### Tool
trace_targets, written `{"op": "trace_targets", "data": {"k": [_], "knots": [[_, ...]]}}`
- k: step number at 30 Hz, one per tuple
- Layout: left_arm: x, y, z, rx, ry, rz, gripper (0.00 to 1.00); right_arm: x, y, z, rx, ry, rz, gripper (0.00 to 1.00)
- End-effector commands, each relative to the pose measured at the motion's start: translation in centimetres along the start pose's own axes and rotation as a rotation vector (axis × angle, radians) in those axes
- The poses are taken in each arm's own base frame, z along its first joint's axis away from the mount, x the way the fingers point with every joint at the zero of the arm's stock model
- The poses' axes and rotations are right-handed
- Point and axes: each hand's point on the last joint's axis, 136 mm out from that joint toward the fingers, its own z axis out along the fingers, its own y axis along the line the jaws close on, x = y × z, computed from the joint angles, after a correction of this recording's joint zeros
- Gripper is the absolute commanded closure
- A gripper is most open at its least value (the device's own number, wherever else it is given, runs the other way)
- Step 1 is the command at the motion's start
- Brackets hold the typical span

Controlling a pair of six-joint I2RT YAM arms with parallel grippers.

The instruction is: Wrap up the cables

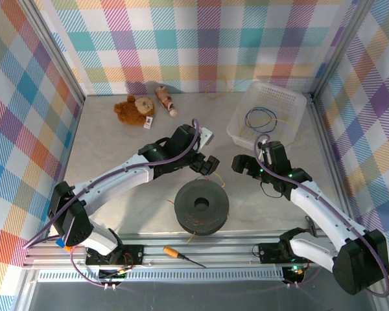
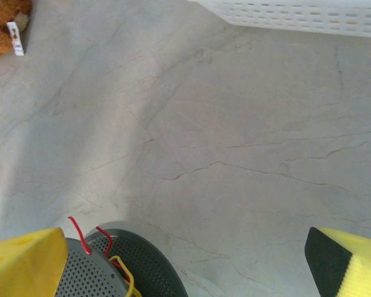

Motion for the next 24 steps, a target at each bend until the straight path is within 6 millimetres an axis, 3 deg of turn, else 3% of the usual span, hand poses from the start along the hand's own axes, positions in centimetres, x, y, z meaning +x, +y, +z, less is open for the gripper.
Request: {"op": "trace_targets", "data": {"k": [1, 5, 7, 12, 18, 24], "knots": [[1.3, -0.8, 1.6, 0.067, 0.042, -0.035, 0.01, 0.6, 1.7, 0.7, -0.111, 0.041, -0.038, 0.00], [2.1, -1.5, 2.7, 0.106, 0.064, -0.074, 0.01, 1.5, 6.1, 0.1, -0.382, 0.082, -0.127, 0.06], [2.0, -1.4, 3.1, 0.107, 0.071, -0.107, 0.01, 2.1, 7.3, -0.5, -0.477, 0.079, -0.181, 0.09], [1.5, -2.0, 3.8, 0.189, 0.088, -0.200, 0.02, 3.2, 6.7, -0.8, -0.515, 0.020, -0.223, 0.13], [1.6, -2.2, 4.6, 0.310, 0.132, -0.333, 0.03, 3.9, 5.8, -2.7, -0.550, -0.114, -0.259, 0.13], [1.4, -2.6, 4.7, 0.400, 0.151, -0.399, 0.03, 5.3, 7.1, -4.1, -0.655, -0.133, -0.388, 0.17]]}}
